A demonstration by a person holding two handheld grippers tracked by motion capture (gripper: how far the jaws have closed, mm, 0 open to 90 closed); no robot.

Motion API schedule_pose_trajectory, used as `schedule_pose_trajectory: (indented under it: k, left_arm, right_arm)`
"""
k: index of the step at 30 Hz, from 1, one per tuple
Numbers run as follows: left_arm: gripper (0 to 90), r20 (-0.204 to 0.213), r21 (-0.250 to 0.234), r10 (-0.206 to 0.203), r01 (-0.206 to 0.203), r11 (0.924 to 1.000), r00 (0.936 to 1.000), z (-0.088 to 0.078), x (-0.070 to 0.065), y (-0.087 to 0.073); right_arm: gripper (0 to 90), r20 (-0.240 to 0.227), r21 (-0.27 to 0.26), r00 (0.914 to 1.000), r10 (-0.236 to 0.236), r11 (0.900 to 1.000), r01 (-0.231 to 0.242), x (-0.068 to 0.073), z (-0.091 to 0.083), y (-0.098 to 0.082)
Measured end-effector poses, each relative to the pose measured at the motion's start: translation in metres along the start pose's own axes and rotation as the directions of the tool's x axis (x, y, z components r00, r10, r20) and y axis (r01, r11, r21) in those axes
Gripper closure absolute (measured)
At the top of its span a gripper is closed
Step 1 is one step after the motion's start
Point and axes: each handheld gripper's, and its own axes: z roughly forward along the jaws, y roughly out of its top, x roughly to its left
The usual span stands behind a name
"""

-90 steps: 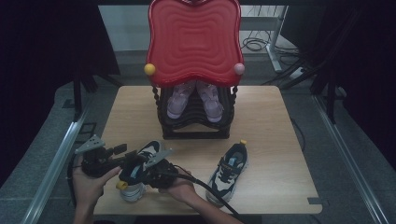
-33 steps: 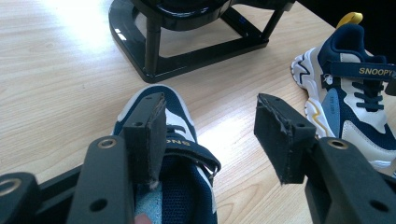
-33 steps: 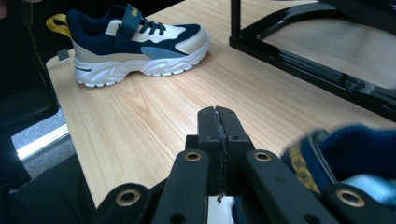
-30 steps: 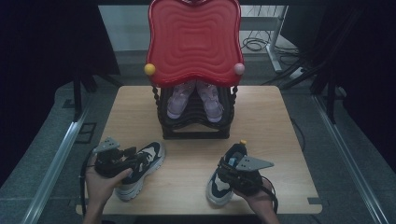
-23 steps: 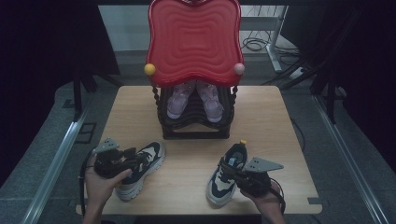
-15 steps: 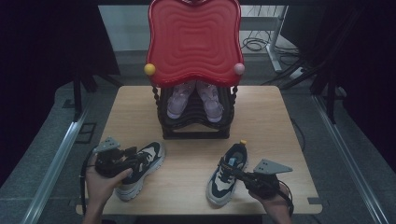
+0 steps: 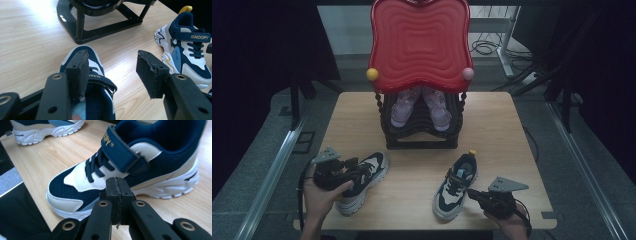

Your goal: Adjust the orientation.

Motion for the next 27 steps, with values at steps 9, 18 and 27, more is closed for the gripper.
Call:
schedule_pose_trajectory:
  k: [9,18,27]
  left_arm:
    - [43.9,-0.001,-0.001,0.002,-0.002,1.0000,1.0000,-0.001,0.001,-0.001]
    - [43.9,-0.001,0.006,-0.001,0.001,1.0000,1.0000,0.002,0.001,-0.002]
    - [43.9,-0.002,0.006,-0.003,0.003,1.0000,1.0000,0.002,0.002,-0.002]
  right_arm:
    - [89.8,-0.038,0.037,0.9991,-0.021,0.999,0.022,0.007,0.007,-0.009]
    - [89.7,-0.063,0.068,0.9968,-0.048,0.996,0.052,0.013,0.012,-0.015]
    - [89.8,-0.103,0.083,0.9931,-0.056,0.994,0.065,0.014,0.017,-0.017]
